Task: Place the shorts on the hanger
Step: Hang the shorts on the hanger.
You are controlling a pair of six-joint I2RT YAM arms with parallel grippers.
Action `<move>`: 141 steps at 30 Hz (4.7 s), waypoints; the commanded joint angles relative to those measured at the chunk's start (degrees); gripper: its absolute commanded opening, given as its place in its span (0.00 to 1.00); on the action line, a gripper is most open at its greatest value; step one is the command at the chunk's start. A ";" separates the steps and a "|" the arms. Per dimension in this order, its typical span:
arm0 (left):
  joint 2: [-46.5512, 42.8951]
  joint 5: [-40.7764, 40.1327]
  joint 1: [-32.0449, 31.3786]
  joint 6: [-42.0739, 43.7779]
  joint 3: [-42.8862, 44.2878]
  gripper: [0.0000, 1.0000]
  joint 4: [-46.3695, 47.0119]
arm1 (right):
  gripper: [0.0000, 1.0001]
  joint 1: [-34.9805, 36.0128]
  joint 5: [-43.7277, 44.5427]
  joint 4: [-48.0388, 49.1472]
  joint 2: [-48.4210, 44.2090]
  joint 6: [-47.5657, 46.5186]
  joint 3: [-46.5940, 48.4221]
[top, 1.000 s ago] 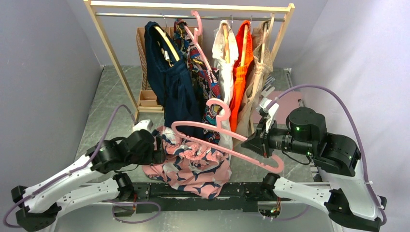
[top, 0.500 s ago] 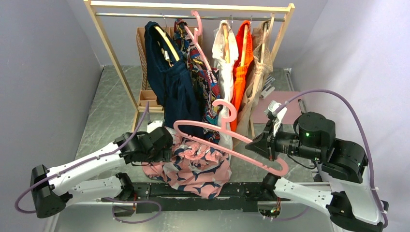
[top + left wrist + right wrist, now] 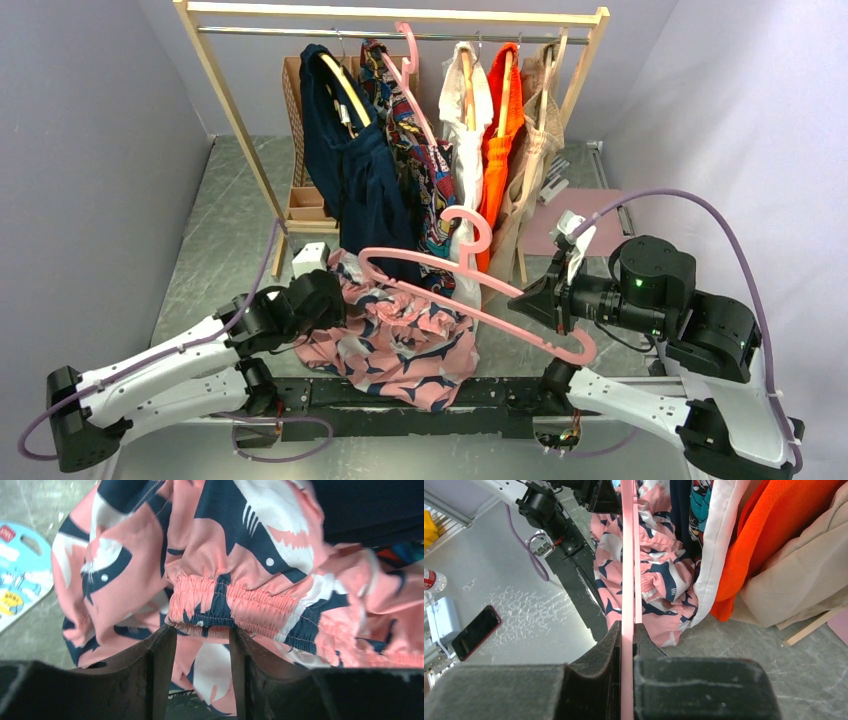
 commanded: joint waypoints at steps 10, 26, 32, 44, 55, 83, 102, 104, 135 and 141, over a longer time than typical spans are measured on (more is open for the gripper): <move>4.06 -2.80 0.07 9.08 7.02 0.20 8.18 | 0.00 -0.12 -8.28 1.81 0.44 -1.48 -1.49; 6.17 -3.08 0.08 9.54 10.70 0.09 6.75 | 0.00 0.00 0.19 -1.56 5.06 0.66 -3.77; 4.41 -1.05 0.08 8.82 11.18 0.10 5.96 | 0.00 -0.08 13.32 -0.13 7.85 3.86 -3.83; 1.26 6.70 0.06 6.85 9.81 0.57 1.18 | 0.00 -0.09 16.07 6.12 6.16 6.19 -7.66; 7.97 2.54 0.08 12.06 10.87 0.79 9.33 | 0.00 -0.09 15.05 6.94 6.84 6.05 -8.02; 24.87 -1.32 8.17 15.56 13.64 0.52 18.04 | 0.00 -0.16 13.75 5.65 6.18 5.94 -7.71; 21.12 4.22 8.15 13.51 22.73 0.07 6.35 | 0.00 -0.16 4.98 3.81 5.95 -0.23 -6.89; 20.44 4.96 8.17 13.46 23.30 0.07 5.68 | 0.00 -0.15 7.11 4.74 6.07 -0.23 -7.74; 7.67 19.43 8.11 10.70 5.10 0.07 15.65 | 0.00 6.68 7.94 66.06 -3.37 13.04 -56.58; 7.96 20.22 8.17 10.44 3.55 0.07 17.05 | 0.00 22.02 25.79 71.24 5.18 12.22 -56.47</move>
